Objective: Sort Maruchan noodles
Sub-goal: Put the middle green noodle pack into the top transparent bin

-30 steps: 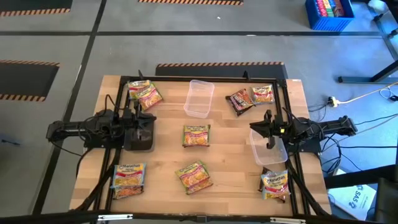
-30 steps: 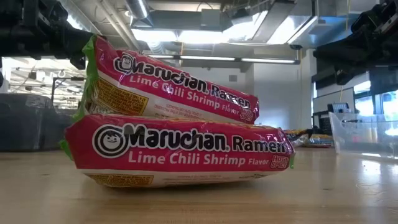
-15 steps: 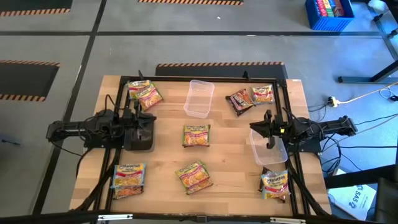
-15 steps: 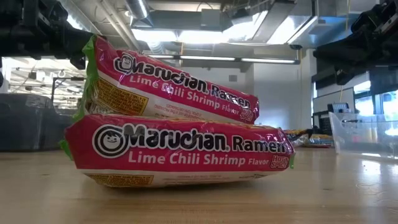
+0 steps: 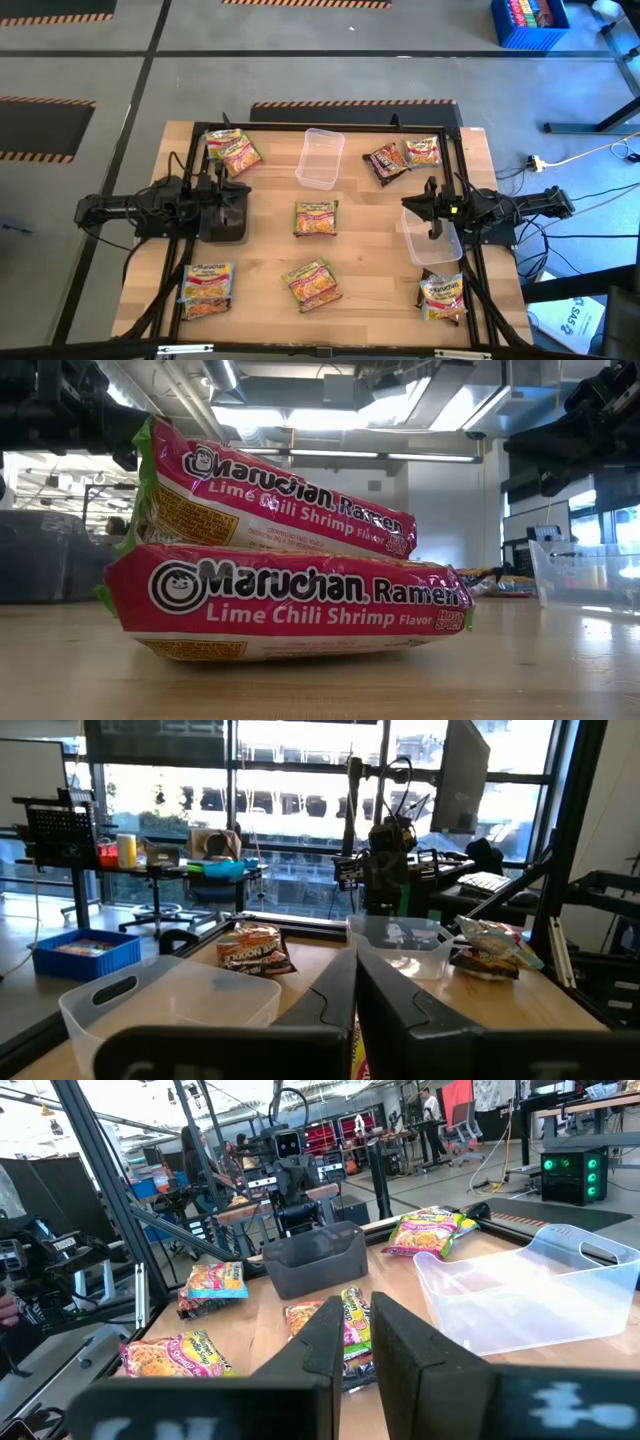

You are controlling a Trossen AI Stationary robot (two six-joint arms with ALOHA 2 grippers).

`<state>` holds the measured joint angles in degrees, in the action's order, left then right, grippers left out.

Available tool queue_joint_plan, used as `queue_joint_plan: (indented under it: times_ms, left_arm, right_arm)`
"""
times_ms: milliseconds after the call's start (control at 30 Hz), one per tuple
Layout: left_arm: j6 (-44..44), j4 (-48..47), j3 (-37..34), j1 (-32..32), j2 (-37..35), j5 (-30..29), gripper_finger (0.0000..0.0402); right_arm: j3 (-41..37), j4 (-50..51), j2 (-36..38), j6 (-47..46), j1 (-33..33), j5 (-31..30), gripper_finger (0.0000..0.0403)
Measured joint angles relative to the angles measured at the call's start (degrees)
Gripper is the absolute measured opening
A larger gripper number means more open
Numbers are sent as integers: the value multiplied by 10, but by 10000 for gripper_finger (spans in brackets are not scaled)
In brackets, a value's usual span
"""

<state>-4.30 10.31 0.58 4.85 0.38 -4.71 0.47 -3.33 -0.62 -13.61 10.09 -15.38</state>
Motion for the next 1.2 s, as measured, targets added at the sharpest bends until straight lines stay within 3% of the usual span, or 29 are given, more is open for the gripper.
queue_joint_plan:
  times_ms: [267, 500, 700, 933, 1200]
  left_arm:
    - [-30, 84, 0, 0, 0, -6, 5]
    - [-31, 106, 0, 0, 8, -14, 5]
    - [-39, 172, 8, 0, 88, -17, 1]
    - [-75, 173, 70, 0, 230, -14, 1]
    - [-76, 173, 127, 0, 362, 11, 1]
  right_arm:
    - [-1, -42, 0, 0, 0, -6, 37]
    - [-1, -167, -48, -26, -12, -10, 37]
    - [51, -198, -208, -27, -33, -42, 37]
    - [176, -194, -431, -30, -57, -20, 37]
    - [283, -192, -623, -31, -56, -19, 43]
